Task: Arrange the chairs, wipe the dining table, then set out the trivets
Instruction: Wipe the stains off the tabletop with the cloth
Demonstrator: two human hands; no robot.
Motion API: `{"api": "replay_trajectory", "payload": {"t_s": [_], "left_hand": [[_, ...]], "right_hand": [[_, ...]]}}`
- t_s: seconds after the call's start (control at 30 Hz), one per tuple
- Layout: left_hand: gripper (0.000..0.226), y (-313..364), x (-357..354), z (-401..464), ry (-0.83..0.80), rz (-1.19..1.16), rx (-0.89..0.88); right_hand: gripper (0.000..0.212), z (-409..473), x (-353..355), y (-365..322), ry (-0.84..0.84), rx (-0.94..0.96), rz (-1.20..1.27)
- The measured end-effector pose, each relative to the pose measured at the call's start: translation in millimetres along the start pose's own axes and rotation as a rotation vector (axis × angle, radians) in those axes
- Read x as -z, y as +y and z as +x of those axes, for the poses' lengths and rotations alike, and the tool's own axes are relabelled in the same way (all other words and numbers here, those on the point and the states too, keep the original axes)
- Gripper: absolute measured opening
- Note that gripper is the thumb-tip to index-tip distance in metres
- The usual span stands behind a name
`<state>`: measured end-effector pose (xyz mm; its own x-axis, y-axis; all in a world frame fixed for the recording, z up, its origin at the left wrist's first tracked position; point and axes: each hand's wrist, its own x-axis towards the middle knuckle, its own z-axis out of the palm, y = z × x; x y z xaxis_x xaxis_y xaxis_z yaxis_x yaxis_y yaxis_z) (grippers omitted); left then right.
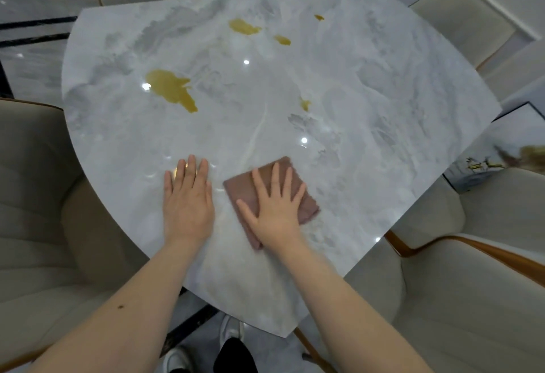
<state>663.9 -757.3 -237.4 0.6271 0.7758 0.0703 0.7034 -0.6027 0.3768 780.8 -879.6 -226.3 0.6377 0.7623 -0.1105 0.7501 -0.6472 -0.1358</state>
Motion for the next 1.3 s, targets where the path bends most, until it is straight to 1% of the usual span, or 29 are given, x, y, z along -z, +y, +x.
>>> {"api": "replay_trajectory", "payload": {"t_s": [0.07,0.13,0.23,0.33,0.4,0.43,0.47,0.53,0.57,0.63,0.7,0.77,0.87,1.0,1.07,1.2,1.3], "left_hand": [[0.047,-0.6,0.4,-0.2,0.011,-0.008,-0.011],[0.047,-0.9,1.3,-0.6,0.006,-0.014,-0.01],[0.048,-1.0,4.1,-0.7,-0.008,-0.078,0.002],[0.056,-2.2,9.2,1.3,-0.042,-0.177,0.01],[0.05,-5.1,9.2,4.1,-0.067,-0.271,0.027],[0.049,-7.3,9.6,5.7,-0.068,-0.336,0.047],[0.049,-8.2,10.8,6.7,-0.05,-0.414,0.071],[0.044,-12.7,17.4,8.5,0.003,-0.527,0.103],[0.041,-17.4,22.2,10.7,0.025,-0.534,0.101],[0.04,-30.5,31.7,17.5,0.036,-0.47,0.069],[0.049,-44.9,38.9,29.7,0.022,-0.378,0.019],[0.054,-57.2,45.0,43.9,0.014,-0.294,-0.003],[0.048,-69.5,50.5,65.9,0.033,-0.179,0.059],[0.054,-96.4,52.1,100.6,0.077,-0.063,0.157],[0.054,-109.1,51.6,120.7,0.087,-0.017,0.185],[0.052,-128.8,51.2,161.8,0.119,0.013,0.256],[0.053,-137.4,50.5,176.2,0.119,0.054,0.283]], "right_hand": [[0.075,-41.4,-0.9,13.5,-0.027,0.099,-0.003],[0.074,-64.5,3.4,40.7,-0.049,0.099,-0.023],[0.079,-48.5,9.1,62.8,-0.056,-0.059,-0.036],[0.077,2.0,9.8,38.5,-0.035,-0.305,0.016],[0.075,26.7,5.5,7.1,-0.02,-0.39,0.045],[0.075,31.2,2.6,-11.1,-0.012,-0.377,0.045],[0.077,29.2,-0.1,-27.2,-0.002,-0.323,0.037],[0.08,9.1,-6.0,-51.1,0.005,-0.137,0.029],[0.079,-2.1,-7.6,-55.4,0.002,-0.04,0.03],[0.075,-14.4,-7.6,-47.1,-0.007,0.095,0.02],[0.074,-5.8,-4.5,-35.3,-0.005,0.13,0.005],[0.076,16.6,-1.4,-37.2,-0.014,0.071,-0.001],[0.083,59.5,2.1,-56.5,-0.004,-0.068,0.011],[0.076,121.8,1.5,-86.4,0.007,-0.142,0.019],[0.075,152.4,2.5,-100.6,0.025,-0.167,0.022],[0.076,208.4,2.4,-135.7,0.041,-0.162,0.046],[0.076,223.6,-2.2,-162.9,0.041,-0.056,0.004]]}}
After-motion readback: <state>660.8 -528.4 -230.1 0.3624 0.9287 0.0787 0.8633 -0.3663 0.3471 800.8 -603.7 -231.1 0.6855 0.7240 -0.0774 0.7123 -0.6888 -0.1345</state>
